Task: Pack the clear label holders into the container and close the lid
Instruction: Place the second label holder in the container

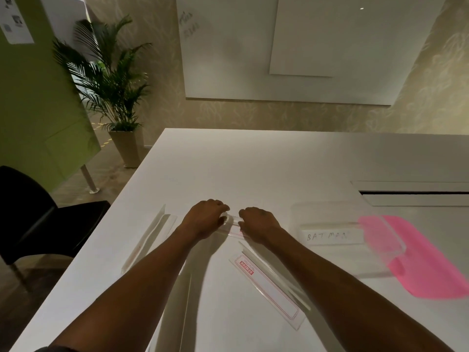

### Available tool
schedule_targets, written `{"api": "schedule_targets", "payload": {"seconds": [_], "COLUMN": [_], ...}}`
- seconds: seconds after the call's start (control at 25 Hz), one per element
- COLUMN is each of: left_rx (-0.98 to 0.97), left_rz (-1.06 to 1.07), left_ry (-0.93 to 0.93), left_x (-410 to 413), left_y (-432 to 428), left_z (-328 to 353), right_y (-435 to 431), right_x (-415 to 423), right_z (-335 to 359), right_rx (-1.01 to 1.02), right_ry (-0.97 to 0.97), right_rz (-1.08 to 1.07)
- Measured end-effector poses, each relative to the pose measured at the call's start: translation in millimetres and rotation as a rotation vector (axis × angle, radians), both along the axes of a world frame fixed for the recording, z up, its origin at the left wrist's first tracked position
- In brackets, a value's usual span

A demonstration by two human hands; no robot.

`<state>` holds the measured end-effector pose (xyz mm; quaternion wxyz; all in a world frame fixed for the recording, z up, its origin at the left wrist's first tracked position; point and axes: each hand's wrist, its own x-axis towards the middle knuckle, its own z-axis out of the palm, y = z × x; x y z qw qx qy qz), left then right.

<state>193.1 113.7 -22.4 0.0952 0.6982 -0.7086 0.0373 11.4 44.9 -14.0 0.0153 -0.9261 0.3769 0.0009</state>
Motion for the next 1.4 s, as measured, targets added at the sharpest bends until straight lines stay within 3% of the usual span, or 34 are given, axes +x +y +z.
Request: {"api": "schedule_targets", "payload": {"seconds": [0.16,0.28,0.4,0.56,0.84,0.96,1.12,1.24,1.4], "left_rx": [-0.055,-0.144,-0.286,-0.252,-0.333,-0.375,-0.446,-0.347,-0.377], "left_rz": [0.005,-0.002,-0.042,-0.151,-0.077,-0.028,0.025,-0.061,-0.041], "left_ry": [-0.142,-0.149,-0.036,0.197,0.308,0.527,0.965,1.384,1.648], "left_x": [-9.2,-11.5,-7.1,-16.8,-41.9,-45.8,-53.4,-63.8,-87.0], "left_y": [-2.3,-3.4,-8.4,2.9,10.4,13.2,18.5,24.4,31.0], "left_z": [-4.5,-0.7,2.9,14.2,28.9,32.5,39.2,45.8,45.4], "right_y": [0.9,3.2,1.8,-3.4,6.3,13.3,14.8,14.7,18.8], "right_x": [-1.5,-5.8,-7.3,-6.5,-8.1,-21.0,-51.4,-70.0,-86.6], "right_z": [-5.4,0.1,22.1,63.4,97.9,109.1,103.0,85.1,67.5], "right_rx": [0.011,-0.123,-0.250,-0.309,-0.347,-0.191,0.019,0.301,0.627], "right_ry": [-0.017,-0.049,-0.154,-0.206,-0.267,-0.658,-1.200,-1.297,-1.306], "right_rz": [-0.034,-0.022,-0.037,-0.080,-0.055,-0.072,-0.165,-0.290,-0.370]}}
